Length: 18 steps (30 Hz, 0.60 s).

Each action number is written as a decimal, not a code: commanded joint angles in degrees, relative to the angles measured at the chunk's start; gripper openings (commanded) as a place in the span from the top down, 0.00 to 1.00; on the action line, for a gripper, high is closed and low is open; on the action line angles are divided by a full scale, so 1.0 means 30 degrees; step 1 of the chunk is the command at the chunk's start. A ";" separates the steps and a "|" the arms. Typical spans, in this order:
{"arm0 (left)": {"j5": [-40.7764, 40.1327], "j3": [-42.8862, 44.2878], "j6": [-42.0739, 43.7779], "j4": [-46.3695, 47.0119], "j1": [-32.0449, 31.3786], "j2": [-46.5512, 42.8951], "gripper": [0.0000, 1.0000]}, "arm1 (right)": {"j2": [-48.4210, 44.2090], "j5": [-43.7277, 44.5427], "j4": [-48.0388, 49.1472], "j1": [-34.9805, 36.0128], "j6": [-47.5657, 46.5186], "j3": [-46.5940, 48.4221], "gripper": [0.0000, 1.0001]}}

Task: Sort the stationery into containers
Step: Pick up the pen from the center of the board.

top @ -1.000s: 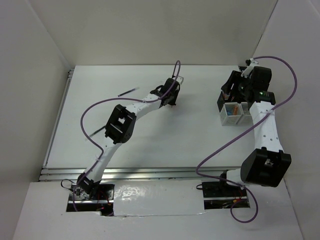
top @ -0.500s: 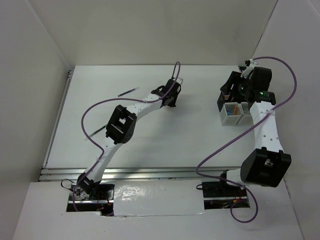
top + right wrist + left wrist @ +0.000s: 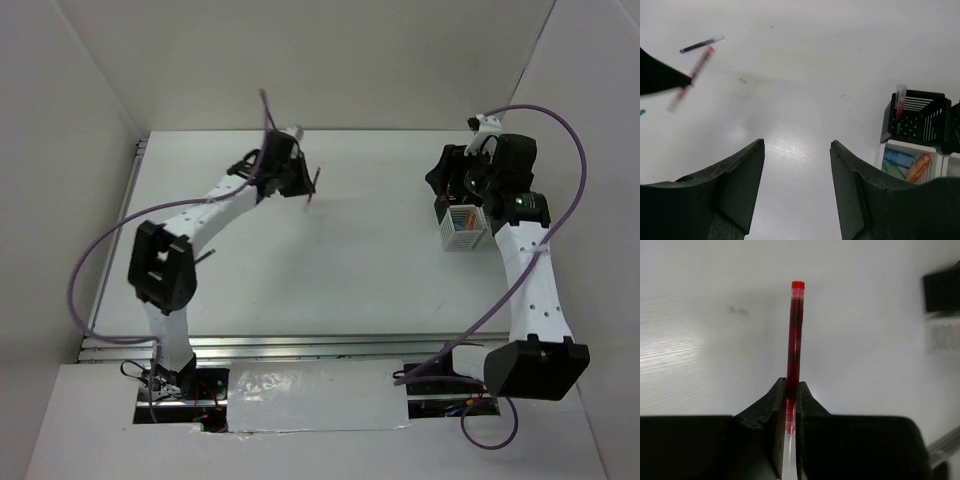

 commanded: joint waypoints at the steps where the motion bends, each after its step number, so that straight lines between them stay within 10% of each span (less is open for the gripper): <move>1: 0.1616 0.0227 -0.3287 -0.0811 0.1414 -0.4501 1.00 | -0.1619 -0.0521 -0.0358 0.0803 -0.2592 0.0642 0.38; 18: 0.9109 -0.8382 -1.3042 0.1630 0.2910 -1.0979 1.00 | -0.8213 0.4135 0.7835 1.4745 -1.6474 -0.7206 0.34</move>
